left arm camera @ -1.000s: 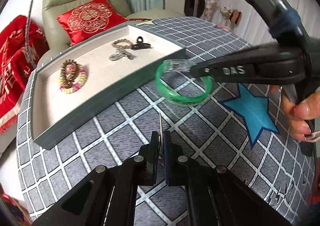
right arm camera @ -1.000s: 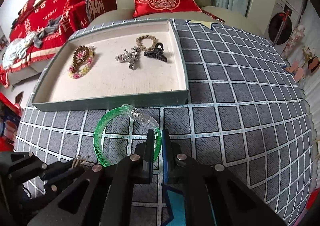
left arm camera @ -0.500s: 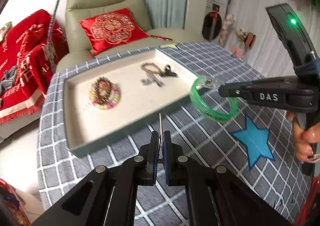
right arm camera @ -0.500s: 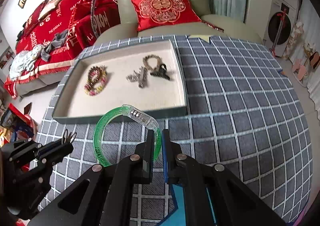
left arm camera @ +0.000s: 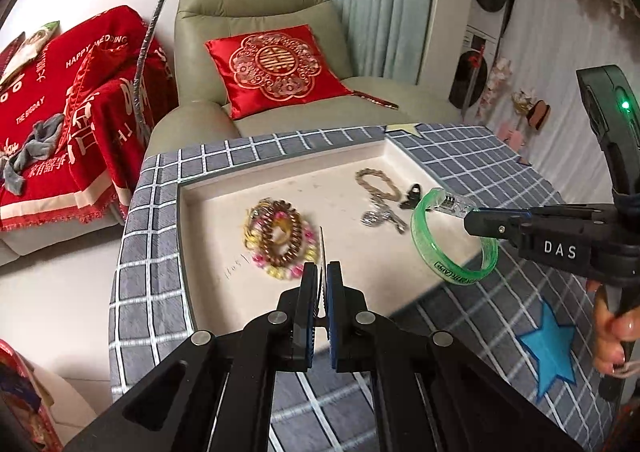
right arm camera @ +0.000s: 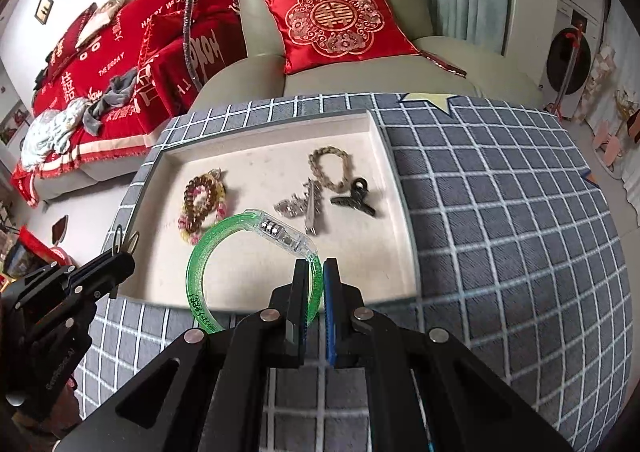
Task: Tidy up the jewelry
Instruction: 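Carry the beige clip with the left tool while the right tool carries the green bangle into the tray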
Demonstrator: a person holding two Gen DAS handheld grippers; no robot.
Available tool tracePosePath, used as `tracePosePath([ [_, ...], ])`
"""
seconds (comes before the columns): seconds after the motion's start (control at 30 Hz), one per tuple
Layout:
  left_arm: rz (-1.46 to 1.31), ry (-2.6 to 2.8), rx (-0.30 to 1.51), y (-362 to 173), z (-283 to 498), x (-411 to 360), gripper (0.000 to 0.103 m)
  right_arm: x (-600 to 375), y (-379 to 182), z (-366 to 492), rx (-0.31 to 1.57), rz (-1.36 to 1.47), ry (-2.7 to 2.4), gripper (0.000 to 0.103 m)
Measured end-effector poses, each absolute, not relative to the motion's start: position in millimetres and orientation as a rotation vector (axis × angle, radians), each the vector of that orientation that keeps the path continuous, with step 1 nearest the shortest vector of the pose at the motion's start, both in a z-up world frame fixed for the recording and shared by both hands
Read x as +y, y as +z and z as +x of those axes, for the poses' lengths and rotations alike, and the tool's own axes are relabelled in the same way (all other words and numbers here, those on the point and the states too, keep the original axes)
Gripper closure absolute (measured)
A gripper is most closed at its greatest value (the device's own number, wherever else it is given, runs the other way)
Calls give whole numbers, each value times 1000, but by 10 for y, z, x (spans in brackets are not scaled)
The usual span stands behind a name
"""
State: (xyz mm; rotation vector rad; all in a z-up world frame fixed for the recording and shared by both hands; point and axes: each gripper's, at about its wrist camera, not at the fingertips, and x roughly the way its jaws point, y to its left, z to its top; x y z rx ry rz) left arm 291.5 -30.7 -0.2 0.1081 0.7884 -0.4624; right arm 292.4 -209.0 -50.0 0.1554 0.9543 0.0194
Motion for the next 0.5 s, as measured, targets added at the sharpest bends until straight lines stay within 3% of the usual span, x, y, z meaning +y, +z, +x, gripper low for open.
tracePosePath([
  [0.5, 113, -398, 868, -375, 3337, -387, 84, -2076, -902, 3394, 1020, 137, -39, 95],
])
